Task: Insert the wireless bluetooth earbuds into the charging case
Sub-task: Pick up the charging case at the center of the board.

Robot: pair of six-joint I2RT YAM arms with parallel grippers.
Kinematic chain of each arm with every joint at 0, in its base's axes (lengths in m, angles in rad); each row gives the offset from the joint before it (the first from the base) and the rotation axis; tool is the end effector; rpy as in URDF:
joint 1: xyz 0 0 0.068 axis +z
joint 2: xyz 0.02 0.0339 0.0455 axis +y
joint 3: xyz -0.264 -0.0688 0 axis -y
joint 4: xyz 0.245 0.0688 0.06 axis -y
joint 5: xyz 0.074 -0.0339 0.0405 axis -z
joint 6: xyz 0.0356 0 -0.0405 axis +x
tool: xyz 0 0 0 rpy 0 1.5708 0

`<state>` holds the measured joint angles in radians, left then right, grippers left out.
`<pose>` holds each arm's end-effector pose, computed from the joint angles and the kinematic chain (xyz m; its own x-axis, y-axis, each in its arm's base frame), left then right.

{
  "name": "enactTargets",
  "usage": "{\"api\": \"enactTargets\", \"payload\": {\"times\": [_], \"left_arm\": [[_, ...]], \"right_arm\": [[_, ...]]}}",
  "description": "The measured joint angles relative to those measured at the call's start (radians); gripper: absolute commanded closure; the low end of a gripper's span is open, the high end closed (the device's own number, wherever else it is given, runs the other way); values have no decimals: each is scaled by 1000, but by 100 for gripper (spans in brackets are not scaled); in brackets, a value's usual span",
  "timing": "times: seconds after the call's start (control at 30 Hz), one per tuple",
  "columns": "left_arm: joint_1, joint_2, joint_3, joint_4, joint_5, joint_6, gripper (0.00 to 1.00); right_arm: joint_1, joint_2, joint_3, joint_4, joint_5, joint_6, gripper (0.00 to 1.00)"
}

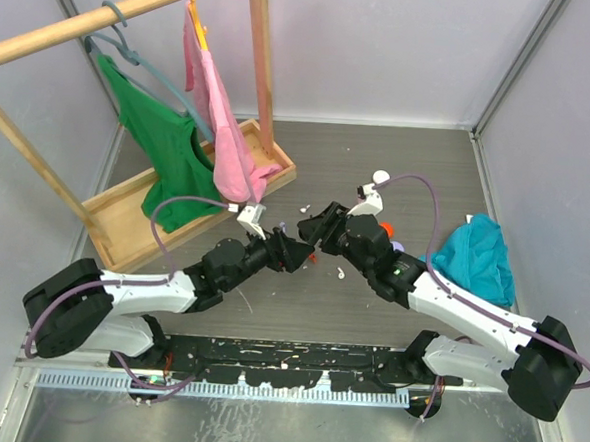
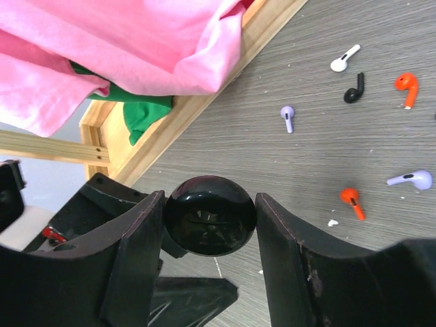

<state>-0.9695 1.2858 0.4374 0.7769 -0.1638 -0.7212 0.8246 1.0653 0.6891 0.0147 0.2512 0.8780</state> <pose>0.1528 -0.2125 0.2149 -0.5068 -0.4128 -0.7568 0.5152 0.5588 -0.6499 0.1718 0.1728 0.2719 -0.5792 0.4715 -0.6651 -0.1687 0.7288 0.6636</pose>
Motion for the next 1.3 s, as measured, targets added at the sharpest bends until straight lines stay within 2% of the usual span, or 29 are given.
{"api": "enactTargets", "payload": {"times": [0.1, 0.17, 0.53, 0.8, 0.93, 1.03, 1.13, 1.3], "left_arm": [[0, 31, 0, 42, -14, 14, 49], [0, 47, 0, 73, -24, 30, 52], [-5, 74, -10, 258, -48, 110, 55], [-7, 84, -20, 304, -74, 138, 80], [-8, 85, -27, 308, -76, 155, 93], [-8, 85, -35, 308, -76, 161, 99], [-8, 84, -42, 306, -73, 166, 100], [5, 71, -61, 287, -23, 171, 100]], "right_arm": [[15, 2, 0, 18, 11, 20, 47], [22, 2, 0, 24, 16, 30, 47], [44, 2, 0, 40, 44, 67, 46], [48, 3, -2, 45, 47, 72, 44], [49, 13, -3, 52, 43, 71, 33], [49, 20, -3, 62, 35, 62, 20], [48, 20, -3, 68, 34, 26, 11], [28, -1, -3, 66, -15, -129, 4]]}}
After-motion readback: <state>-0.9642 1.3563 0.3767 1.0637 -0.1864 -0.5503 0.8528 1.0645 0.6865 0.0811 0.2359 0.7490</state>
